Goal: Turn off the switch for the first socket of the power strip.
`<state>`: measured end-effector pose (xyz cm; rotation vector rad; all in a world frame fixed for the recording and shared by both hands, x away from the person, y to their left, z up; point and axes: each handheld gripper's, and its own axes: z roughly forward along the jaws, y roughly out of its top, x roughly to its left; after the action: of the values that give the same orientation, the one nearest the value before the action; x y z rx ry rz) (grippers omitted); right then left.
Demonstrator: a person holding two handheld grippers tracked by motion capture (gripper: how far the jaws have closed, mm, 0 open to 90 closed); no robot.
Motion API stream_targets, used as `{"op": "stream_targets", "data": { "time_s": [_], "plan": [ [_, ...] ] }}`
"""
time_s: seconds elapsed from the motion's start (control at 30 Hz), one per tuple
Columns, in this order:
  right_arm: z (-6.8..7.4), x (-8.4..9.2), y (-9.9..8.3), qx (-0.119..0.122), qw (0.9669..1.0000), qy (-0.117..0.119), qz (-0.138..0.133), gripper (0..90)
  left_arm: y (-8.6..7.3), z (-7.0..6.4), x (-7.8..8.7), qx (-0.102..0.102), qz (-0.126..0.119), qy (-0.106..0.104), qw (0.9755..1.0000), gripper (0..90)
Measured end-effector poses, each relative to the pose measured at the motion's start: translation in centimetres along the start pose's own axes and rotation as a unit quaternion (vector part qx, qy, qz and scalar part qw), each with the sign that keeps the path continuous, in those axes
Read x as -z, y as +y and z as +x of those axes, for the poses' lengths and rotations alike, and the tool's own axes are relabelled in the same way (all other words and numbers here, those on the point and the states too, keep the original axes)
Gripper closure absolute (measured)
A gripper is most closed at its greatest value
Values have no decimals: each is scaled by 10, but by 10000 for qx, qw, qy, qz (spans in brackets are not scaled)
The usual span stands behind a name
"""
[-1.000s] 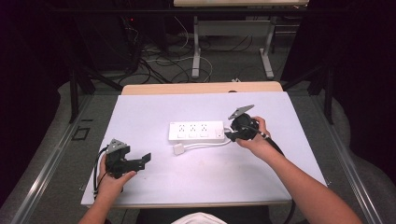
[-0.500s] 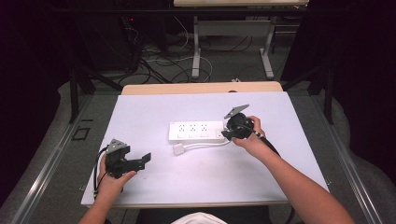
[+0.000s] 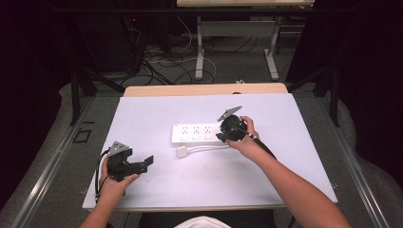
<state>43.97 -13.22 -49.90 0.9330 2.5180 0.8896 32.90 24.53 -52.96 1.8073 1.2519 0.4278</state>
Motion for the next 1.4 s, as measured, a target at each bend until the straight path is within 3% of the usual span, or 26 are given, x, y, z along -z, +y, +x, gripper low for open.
{"op": "stream_targets", "data": {
  "time_s": [0.33, 0.43, 0.8, 0.93, 1.4],
  "plan": [
    [8, -8, 8, -64, 9998, 192, 81, 719, 0, 0, 0, -4, 5, -1, 10000, 36],
    [11, -12, 10, 69, 9997, 236, 11, 729, 0, 0, 0, -7, 3, -1, 10000, 37],
    [22, -20, 15, -40, 9992, 399, 5, 823, 0, 0, 0, -12, 6, -3, 10000, 37],
    [24, -26, 16, -30, 9991, 414, -73, 828, 0, 0, 0, -15, 0, 0, 10000, 38],
    [25, -42, 17, -75, 9992, 364, 142, 823, 0, 0, 0, -23, 11, -15, 10000, 38]
  ]
}}
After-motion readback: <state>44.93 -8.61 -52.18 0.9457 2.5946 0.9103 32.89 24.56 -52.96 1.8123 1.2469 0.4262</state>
